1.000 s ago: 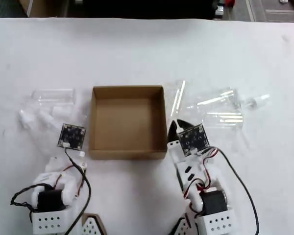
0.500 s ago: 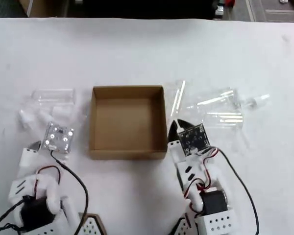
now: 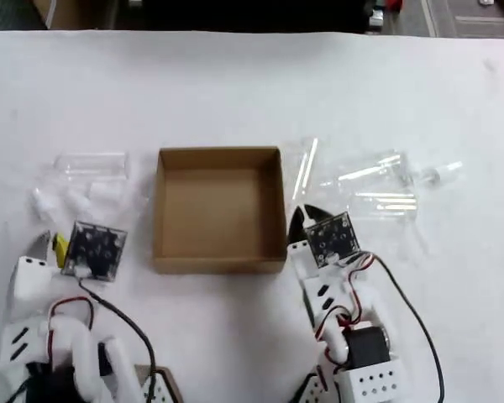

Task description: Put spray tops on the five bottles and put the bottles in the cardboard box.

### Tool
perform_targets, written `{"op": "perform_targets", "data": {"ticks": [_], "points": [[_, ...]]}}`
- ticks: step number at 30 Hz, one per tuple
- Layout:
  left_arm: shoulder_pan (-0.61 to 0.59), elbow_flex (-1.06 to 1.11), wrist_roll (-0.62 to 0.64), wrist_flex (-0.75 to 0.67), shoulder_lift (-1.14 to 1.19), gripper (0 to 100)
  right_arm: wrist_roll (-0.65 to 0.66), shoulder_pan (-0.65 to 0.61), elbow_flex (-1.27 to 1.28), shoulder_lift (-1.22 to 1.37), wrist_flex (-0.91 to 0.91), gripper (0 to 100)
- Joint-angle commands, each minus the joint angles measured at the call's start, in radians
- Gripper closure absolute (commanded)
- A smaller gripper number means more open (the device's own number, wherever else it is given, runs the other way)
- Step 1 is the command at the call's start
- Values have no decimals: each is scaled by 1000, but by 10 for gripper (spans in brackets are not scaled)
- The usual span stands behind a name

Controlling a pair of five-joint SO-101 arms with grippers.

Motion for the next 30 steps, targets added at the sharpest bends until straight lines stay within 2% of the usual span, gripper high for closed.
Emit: {"op": "perform_targets", "data": {"ticks": [1, 9, 12, 19, 21, 25, 30], "points": [[-15, -107, -107, -5, 4, 954, 0, 5, 9, -2, -2, 981], [-16, -275, -64, 49, 56, 954, 0, 5, 9, -2, -2, 981], [-16, -358, -61, 71, 220, 954, 0, 5, 9, -1, -2, 981], [-15, -597, 77, 150, 768, 954, 0, 5, 9, -1, -2, 981], [-8, -681, 164, 146, 895, 954, 0, 5, 9, -1, -2, 981], [58, -953, 496, 149, 1118, 953, 0, 4, 9, -1, -2, 981], [114, -1231, 671, 201, 1388, 952, 0, 4, 9, -1, -1, 981]]}}
